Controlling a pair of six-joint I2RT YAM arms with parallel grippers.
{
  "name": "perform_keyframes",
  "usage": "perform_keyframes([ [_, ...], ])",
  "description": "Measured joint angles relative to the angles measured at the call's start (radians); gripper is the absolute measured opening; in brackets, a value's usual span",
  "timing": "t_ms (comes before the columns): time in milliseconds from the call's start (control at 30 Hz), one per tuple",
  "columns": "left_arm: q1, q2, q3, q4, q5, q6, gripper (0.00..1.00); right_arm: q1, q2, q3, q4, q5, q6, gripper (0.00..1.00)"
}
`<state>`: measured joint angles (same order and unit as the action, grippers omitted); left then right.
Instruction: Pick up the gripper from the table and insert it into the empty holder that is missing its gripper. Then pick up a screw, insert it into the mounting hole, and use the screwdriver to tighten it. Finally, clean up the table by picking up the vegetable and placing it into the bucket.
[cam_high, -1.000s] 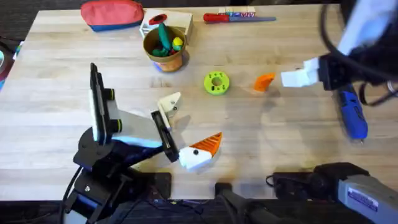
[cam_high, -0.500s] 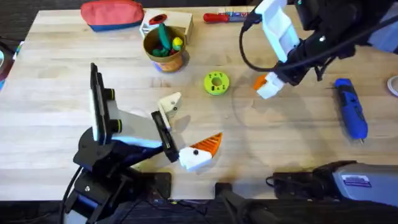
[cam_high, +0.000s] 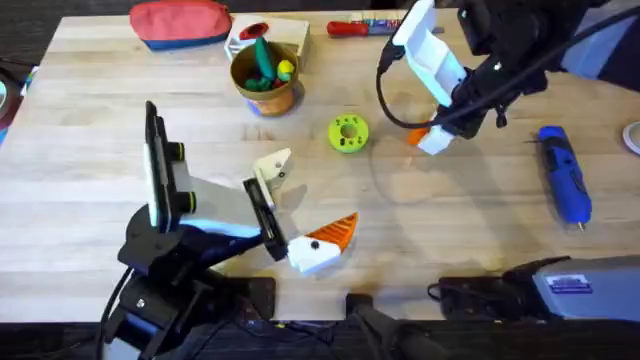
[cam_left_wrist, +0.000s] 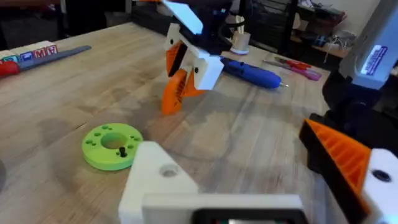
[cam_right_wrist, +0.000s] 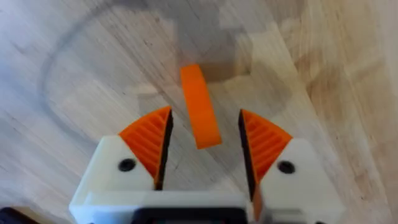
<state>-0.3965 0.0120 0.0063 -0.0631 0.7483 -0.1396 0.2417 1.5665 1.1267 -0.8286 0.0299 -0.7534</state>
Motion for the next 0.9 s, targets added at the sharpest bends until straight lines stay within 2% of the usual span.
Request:
perform_keyframes([
  [167, 0.000, 0.000, 0.000, 0.000, 0.000, 0.000, 0.988, 0.000, 0.000, 0.000, 0.001, 0.000, -0.007, 0.496],
  [233, 0.000, 0.000, 0.000, 0.000, 0.000, 0.000, 0.988, 0.000, 0.000, 0.000, 0.004, 0.000, -0.010, 0.374],
  [333, 0.000, 0.000, 0.000, 0.000, 0.000, 0.000, 0.987, 0.000, 0.000, 0.000, 0.016, 0.000, -0.010, 0.296],
  [400, 0.000, 0.000, 0.000, 0.000, 0.000, 0.000, 0.988, 0.000, 0.000, 0.000, 0.017, -0.002, -0.011, 0.192],
  [467, 0.000, 0.000, 0.000, 0.000, 0.000, 0.000, 0.988, 0.000, 0.000, 0.000, 0.019, -0.003, -0.011, 0.039],
  [500, 0.000, 0.000, 0.000, 0.000, 0.000, 0.000, 0.988, 0.000, 0.000, 0.001, 0.020, -0.004, -0.011, 0.012],
  [733, 0.000, 0.000, 0.000, 0.000, 0.000, 0.000, 0.988, 0.005, -0.028, 0.001, 0.011, -0.008, -0.011, 0.004],
  [900, 0.000, 0.000, 0.000, 0.000, 0.000, 0.000, 0.988, 0.011, -0.168, 0.001, -0.013, -0.009, 0.018, 0.004],
])
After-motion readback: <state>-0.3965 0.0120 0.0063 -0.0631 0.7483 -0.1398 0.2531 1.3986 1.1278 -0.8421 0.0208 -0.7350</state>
